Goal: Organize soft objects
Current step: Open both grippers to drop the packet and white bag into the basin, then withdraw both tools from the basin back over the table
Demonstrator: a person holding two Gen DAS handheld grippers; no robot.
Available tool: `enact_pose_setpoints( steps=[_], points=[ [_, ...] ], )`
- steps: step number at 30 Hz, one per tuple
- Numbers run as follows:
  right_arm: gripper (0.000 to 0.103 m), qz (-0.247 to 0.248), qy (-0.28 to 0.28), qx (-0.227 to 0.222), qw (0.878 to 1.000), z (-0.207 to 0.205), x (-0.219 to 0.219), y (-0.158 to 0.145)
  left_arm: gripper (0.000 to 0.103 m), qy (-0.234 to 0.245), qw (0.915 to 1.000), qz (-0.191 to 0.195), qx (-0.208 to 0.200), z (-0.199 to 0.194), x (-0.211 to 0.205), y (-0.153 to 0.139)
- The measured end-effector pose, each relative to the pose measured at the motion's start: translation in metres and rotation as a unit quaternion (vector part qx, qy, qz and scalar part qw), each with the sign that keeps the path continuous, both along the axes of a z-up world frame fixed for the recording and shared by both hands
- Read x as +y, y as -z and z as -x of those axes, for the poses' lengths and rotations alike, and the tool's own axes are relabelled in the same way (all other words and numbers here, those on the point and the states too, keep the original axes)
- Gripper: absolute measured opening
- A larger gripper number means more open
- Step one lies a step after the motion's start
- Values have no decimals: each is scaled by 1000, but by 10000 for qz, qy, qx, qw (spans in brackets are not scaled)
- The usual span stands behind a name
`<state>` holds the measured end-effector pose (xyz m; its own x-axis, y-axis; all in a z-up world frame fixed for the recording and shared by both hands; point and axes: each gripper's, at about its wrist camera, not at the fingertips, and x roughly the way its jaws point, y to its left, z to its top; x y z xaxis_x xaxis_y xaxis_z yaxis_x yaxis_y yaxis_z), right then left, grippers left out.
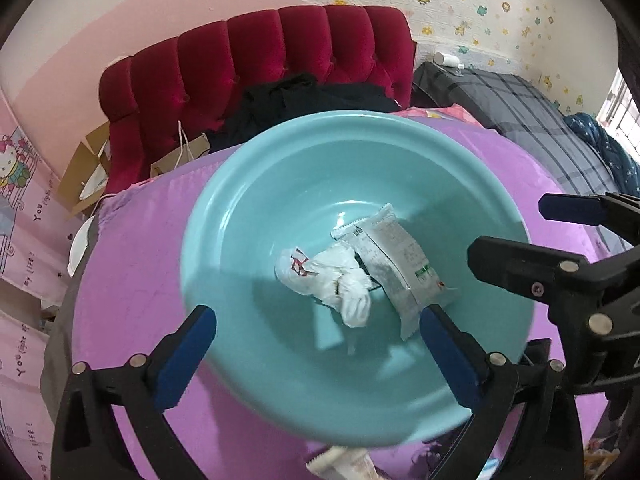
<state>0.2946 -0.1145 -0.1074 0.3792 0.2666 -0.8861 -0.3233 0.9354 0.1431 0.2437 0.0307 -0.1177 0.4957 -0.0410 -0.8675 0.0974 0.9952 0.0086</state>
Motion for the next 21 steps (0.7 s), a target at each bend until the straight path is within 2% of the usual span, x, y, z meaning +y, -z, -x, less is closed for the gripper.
enact_pose_setpoints(
  steps=[9, 21],
  points=[
    [103, 90, -114, -216, 9997, 41, -11, -29, 103, -8, 9996, -164, -227, 42, -1, -29],
    [103, 179, -149, -162, 9996, 100, -26, -49, 103, -92, 9993, 44, -348, 108, -1, -55]
  ],
)
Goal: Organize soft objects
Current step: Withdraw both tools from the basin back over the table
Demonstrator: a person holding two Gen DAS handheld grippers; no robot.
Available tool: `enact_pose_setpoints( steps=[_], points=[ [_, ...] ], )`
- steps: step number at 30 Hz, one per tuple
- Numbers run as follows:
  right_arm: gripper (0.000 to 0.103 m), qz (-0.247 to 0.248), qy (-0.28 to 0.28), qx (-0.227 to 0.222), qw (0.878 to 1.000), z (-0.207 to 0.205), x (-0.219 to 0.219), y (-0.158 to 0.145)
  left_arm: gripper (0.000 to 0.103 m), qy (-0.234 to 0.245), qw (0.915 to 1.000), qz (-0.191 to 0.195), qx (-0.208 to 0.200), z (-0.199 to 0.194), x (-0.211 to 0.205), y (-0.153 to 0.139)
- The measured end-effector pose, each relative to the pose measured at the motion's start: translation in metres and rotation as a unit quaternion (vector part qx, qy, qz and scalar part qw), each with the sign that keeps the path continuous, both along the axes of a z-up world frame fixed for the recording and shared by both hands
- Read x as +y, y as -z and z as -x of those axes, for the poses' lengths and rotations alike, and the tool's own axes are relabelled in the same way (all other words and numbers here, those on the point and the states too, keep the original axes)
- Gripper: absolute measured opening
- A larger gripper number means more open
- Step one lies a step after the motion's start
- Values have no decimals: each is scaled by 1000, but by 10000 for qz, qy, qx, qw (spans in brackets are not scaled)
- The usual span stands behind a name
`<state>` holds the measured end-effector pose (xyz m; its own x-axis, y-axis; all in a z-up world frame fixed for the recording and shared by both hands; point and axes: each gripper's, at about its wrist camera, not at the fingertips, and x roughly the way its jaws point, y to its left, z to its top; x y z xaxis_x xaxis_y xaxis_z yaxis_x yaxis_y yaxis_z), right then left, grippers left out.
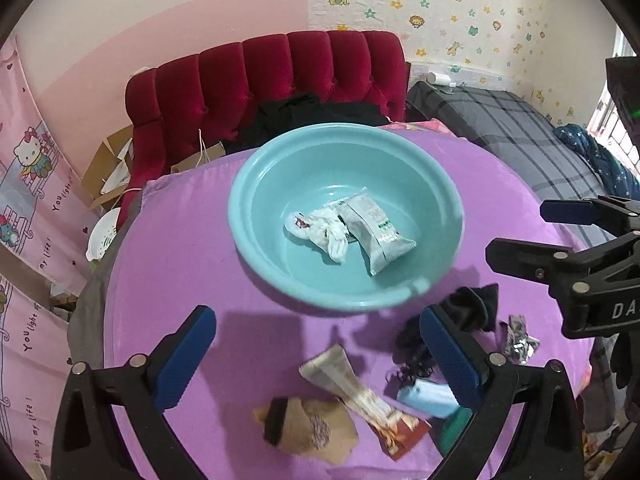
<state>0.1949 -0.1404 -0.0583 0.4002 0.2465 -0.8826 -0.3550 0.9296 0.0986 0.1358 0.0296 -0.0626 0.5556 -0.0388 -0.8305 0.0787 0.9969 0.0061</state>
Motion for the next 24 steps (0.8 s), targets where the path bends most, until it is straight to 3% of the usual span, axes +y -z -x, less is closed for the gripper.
enact_pose_setpoints(
  steps=[15, 24],
  points=[
    [103, 83, -191, -125, 9997, 75, -10, -4, 103, -15, 9999, -36, -134, 73, 3, -4],
    [103, 157, -222, -196, 9994, 112, -18, 3, 103, 7, 10000, -1, 64, 115, 4, 18]
  ],
)
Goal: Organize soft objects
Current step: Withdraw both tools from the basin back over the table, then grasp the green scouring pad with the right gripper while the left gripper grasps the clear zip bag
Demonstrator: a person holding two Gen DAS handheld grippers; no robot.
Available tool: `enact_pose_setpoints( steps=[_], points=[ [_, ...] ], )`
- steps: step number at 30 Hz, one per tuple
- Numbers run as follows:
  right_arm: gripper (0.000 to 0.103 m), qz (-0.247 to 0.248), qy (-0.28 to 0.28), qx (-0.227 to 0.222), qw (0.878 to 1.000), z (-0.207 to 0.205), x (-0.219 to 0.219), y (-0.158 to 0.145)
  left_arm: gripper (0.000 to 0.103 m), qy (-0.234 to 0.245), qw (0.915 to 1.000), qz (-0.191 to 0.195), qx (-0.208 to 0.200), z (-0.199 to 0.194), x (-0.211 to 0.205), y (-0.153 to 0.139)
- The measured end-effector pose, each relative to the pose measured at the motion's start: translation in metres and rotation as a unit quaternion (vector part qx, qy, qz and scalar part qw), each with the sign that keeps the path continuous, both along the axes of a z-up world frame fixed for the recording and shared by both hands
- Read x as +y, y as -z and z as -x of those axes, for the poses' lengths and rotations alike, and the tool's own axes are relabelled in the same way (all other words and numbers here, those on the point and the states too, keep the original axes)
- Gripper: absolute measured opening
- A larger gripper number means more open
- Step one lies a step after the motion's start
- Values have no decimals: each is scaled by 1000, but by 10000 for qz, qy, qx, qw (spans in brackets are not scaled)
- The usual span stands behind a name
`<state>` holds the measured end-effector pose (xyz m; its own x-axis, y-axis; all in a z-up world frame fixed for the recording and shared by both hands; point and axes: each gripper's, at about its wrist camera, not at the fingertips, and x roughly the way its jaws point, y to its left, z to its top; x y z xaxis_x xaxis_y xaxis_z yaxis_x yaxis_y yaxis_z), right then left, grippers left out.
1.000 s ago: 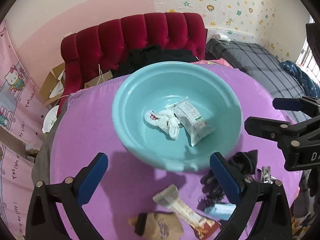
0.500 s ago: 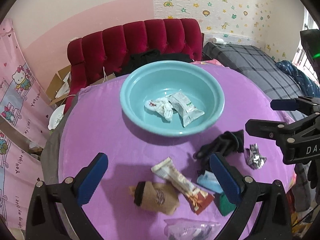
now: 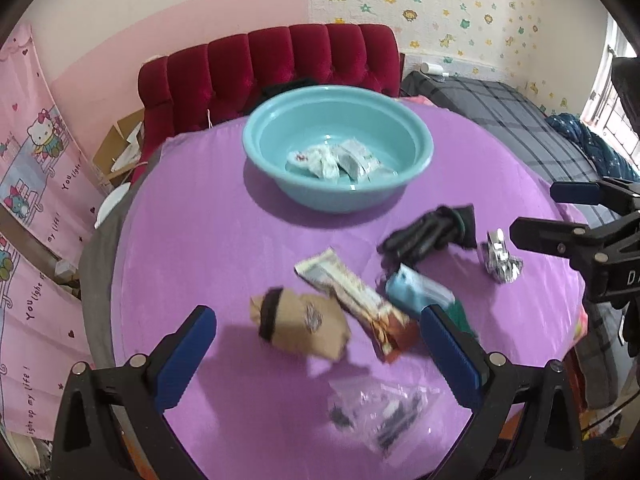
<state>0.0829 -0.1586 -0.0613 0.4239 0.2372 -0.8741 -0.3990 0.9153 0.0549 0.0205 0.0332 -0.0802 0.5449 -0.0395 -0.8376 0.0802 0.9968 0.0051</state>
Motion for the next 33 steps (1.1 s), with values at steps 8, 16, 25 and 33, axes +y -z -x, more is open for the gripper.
enact_pose_setpoints(
  steps=[8, 16, 25, 33],
  points=[
    [103, -87, 1, 19, 10000, 29, -9, 14, 103, 53, 10000, 21, 13, 31, -2, 12],
    [103, -24, 35, 96, 9999, 51, -15, 37, 103, 122, 9991, 168, 357, 53, -15, 44],
    [103, 93, -27, 406, 9991, 62, -18, 71, 103, 130, 9980, 241, 567, 61, -20, 63],
    [103, 116, -54, 612, 9980, 57, -15, 89, 103, 58, 9970, 343, 693, 59, -16, 73]
  ],
)
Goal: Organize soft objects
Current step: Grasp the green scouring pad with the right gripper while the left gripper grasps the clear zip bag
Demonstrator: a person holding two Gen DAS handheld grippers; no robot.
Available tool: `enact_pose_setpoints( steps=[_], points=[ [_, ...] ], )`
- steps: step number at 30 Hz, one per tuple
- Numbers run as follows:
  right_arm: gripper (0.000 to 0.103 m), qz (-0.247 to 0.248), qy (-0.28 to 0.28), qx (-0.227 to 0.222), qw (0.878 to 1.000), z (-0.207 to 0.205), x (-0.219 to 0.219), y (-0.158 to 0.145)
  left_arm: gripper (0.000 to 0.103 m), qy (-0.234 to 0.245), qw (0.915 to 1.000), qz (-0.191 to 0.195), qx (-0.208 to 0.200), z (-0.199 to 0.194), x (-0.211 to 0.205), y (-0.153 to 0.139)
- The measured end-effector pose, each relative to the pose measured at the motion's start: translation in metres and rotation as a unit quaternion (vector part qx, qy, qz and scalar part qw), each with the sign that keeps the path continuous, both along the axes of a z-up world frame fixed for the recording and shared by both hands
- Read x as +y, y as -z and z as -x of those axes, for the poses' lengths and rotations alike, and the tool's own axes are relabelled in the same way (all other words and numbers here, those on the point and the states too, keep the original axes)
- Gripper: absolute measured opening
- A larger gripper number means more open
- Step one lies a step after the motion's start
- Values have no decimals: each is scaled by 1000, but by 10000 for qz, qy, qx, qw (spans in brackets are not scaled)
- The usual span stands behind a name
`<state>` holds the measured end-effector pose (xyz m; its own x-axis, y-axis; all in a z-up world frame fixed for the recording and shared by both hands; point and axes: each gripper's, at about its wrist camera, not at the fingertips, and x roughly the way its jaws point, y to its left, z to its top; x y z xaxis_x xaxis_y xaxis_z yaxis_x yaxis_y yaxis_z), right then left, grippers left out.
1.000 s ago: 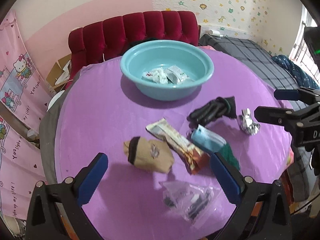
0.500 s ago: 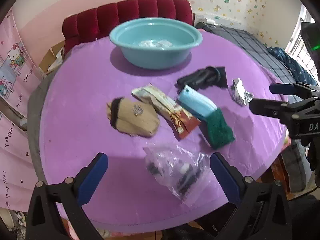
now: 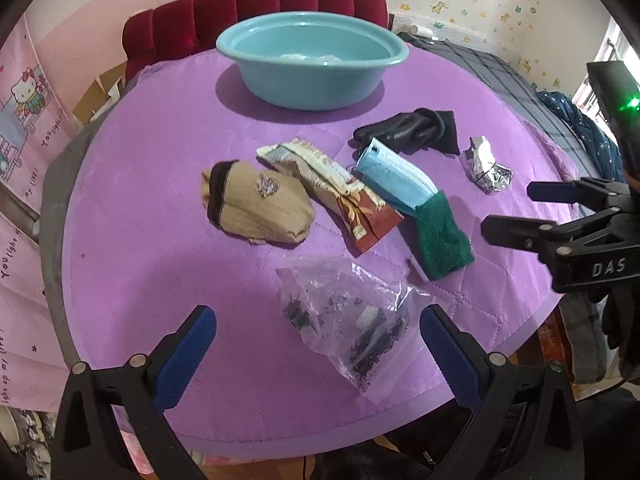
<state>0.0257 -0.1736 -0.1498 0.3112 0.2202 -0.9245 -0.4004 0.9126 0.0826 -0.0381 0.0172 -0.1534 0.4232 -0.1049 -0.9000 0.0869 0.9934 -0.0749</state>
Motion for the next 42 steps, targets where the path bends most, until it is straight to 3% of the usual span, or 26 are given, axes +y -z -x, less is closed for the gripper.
enact_pose_setpoints(
  steps=[15, 18, 20, 22, 23, 25, 34, 42],
  points=[
    [103, 162, -91, 594, 9981, -22, 23, 68, 103, -74, 9994, 50, 327, 1, 1, 29],
    [98, 236, -51, 595, 9979, -27, 25, 75, 103, -88, 9993, 65, 362, 2, 2, 32],
    [85, 246, -41, 594, 9979, -30, 27, 77, 103, -83, 9992, 60, 382, 3, 2, 33],
    [61, 238, -107, 666, 9974, -31, 29, 82, 103, -73, 9991, 39, 409, 3, 2, 35],
    [55, 213, -116, 719, 9971, -32, 29, 85, 103, -61, 9991, 34, 421, 2, 1, 36],
    [9, 166, -115, 760, 9969, -33, 28, 88, 103, -47, 9991, 40, 417, 1, 0, 37],
    [7, -303, -105, 901, 9954, -25, 9, 75, 103, -1, 9990, 167, 411, -8, -3, 40],
    [7, -273, -69, 707, 9971, -18, -1, 50, 103, 100, 9983, 269, 498, -23, -13, 47]
  ],
)
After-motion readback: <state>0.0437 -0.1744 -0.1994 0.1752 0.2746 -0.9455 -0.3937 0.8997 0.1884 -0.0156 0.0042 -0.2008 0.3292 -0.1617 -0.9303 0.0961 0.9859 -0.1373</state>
